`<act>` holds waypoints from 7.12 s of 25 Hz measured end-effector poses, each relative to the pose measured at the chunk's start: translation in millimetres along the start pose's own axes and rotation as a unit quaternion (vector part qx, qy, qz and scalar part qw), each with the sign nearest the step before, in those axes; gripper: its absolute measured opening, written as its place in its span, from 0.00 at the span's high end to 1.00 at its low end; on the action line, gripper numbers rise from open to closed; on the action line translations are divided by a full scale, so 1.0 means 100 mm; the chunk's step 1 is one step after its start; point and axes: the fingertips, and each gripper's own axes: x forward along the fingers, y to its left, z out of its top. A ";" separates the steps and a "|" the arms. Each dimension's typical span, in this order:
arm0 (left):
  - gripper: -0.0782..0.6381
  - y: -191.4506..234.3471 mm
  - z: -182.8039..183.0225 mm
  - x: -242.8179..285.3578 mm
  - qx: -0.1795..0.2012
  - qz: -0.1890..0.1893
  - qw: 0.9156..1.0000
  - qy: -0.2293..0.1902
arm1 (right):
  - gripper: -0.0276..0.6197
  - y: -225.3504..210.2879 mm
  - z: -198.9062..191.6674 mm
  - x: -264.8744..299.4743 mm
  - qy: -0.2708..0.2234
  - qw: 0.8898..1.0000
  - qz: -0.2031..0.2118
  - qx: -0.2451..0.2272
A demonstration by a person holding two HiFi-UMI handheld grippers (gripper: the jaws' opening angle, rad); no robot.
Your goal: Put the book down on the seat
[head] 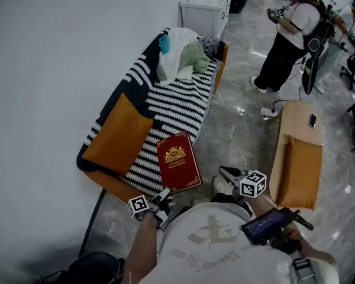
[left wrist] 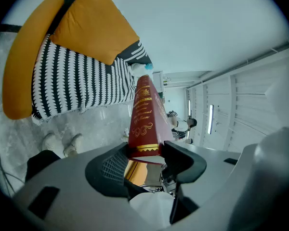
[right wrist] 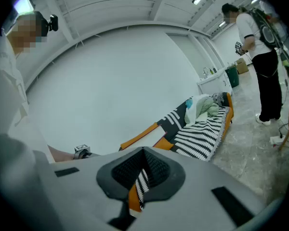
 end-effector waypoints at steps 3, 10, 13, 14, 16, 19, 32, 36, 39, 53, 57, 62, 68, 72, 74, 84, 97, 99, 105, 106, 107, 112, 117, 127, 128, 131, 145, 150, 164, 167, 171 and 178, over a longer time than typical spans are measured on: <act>0.55 0.06 -0.04 -0.05 -0.001 -0.002 1.000 0.000 | 0.94 0.13 -0.07 0.01 -0.001 1.000 0.002 -0.006; 0.55 0.03 -0.20 0.09 -0.019 -0.012 1.000 0.006 | 0.94 0.16 0.02 -0.07 -0.032 0.999 -0.008 -0.002; 0.55 0.05 -0.20 0.15 -0.017 -0.011 1.000 0.009 | 0.94 0.15 0.03 -0.08 -0.037 0.999 -0.014 -0.001; 0.55 0.08 -0.18 0.17 -0.016 -0.012 1.000 0.009 | 0.94 0.14 0.01 -0.06 -0.035 0.999 -0.017 -0.001; 0.55 0.11 -0.13 0.20 -0.015 -0.011 1.000 0.010 | 0.94 0.10 -0.01 -0.03 -0.033 0.999 -0.025 -0.002; 0.55 0.11 -0.12 0.26 -0.017 -0.011 1.000 0.010 | 0.93 0.03 0.00 -0.04 -0.030 0.999 -0.032 -0.001; 0.55 -0.17 -0.15 0.78 -0.019 -0.006 0.999 0.030 | 0.93 -0.48 0.25 -0.24 -0.032 0.998 -0.052 0.030; 0.55 -0.27 -0.10 0.98 -0.014 -0.007 0.999 0.033 | 0.93 -0.66 0.34 -0.25 -0.034 0.997 -0.055 0.034; 0.55 -0.34 -0.09 1.16 -0.015 -0.004 0.999 0.033 | 0.94 -0.84 0.42 -0.27 -0.032 0.997 -0.053 0.038; 0.56 -0.59 -0.02 1.77 -0.020 -0.014 1.000 0.016 | 0.94 -1.43 0.71 -0.23 -0.023 0.998 -0.036 0.037; 0.56 -0.51 -0.01 1.86 -0.011 -0.026 1.000 0.009 | 0.94 -1.54 0.66 -0.24 -0.027 0.999 -0.034 0.026; 0.56 -0.62 0.08 2.12 -0.006 -0.031 0.999 -0.014 | 0.94 -1.81 0.77 -0.27 -0.027 0.999 -0.026 0.021; 0.56 -1.00 0.32 2.48 -0.023 -0.011 0.999 -0.033 | 0.94 -2.23 1.28 -0.28 -0.021 0.999 -0.023 0.038; 0.56 -1.05 0.44 2.56 -0.017 -0.014 0.999 -0.035 | 0.94 -2.32 1.30 -0.28 -0.023 0.998 -0.029 0.043; 0.56 -1.06 0.52 2.62 -0.020 -0.015 0.999 -0.035 | 0.94 -2.36 1.29 -0.25 -0.022 0.998 -0.032 0.047; 0.56 -1.09 1.12 3.02 -0.024 -0.018 0.999 -0.012 | 0.94 -2.74 1.54 0.03 -0.019 0.996 -0.067 0.058; 0.56 -1.33 1.92 3.45 -0.026 -0.033 0.999 -0.002 | 0.93 -3.11 1.96 0.69 0.003 0.996 -0.069 0.056; 0.57 -1.32 1.91 3.44 -0.024 -0.035 0.999 -0.002 | 0.94 -3.11 1.96 0.69 0.003 0.996 -0.066 0.051; 0.57 -1.30 1.92 3.49 -0.019 -0.055 0.998 -0.007 | 0.94 -3.20 2.00 0.69 -0.006 0.997 -0.062 0.037; 0.57 -1.29 1.90 3.49 -0.018 -0.057 0.998 -0.008 | 0.94 -3.21 1.98 0.67 -0.006 0.997 -0.062 0.036; 0.57 -1.28 1.87 3.48 -0.018 -0.059 0.998 -0.009 | 0.94 -3.22 1.96 0.65 -0.006 0.997 -0.062 0.035; 0.57 -1.35 2.19 3.57 -0.016 -0.061 0.998 -0.012 | 0.94 -3.33 2.16 0.90 -0.010 0.997 -0.063 0.033; 0.57 -1.49 2.89 3.71 -0.020 -0.051 0.998 -0.003 | 0.94 -3.48 2.53 1.46 0.001 0.996 -0.072 0.045; 0.57 -1.42 3.39 3.64 -0.013 -0.036 0.999 -0.010 | 0.94 -3.49 2.82 2.13 0.002 0.998 -0.049 0.032; 0.57 -1.42 3.44 3.64 -0.015 -0.034 0.999 -0.012 | 0.94 -3.49 2.87 2.19 0.003 0.998 -0.045 0.032; 0.57 -1.46 3.51 3.59 -0.029 -0.031 0.999 -0.012 | 0.93 -3.46 2.92 2.32 0.014 0.998 -0.040 0.036; 0.57 -1.53 3.77 3.70 -0.044 -0.056 0.994 -0.082 | 0.93 -3.75 3.24 3.03 0.072 0.997 0.040 0.009; 0.57 -1.56 3.91 3.83 -0.054 -0.066 0.990 -0.113 | 0.94 -3.95 3.49 3.33 0.090 0.994 0.064 -0.005; 0.57 -1.41 4.08 4.06 -0.054 -0.054 0.985 -0.157 | 0.94 -4.17 3.55 3.99 0.157 0.980 0.118 -0.026; 0.57 -1.29 4.08 4.05 -0.039 -0.057 0.984 -0.167 | 0.94 -4.13 3.43 4.13 0.171 0.976 0.126 -0.041; 0.57 -1.13 4.13 4.04 -0.019 -0.081 0.979 -0.186 | 0.94 -4.12 3.28 4.33 0.179 0.973 0.133 -0.062; 0.57 -1.37 3.77 4.13 -0.033 -0.070 0.971 -0.227 | 0.94 -4.22 3.38 4.16 0.207 0.963 0.164 -0.058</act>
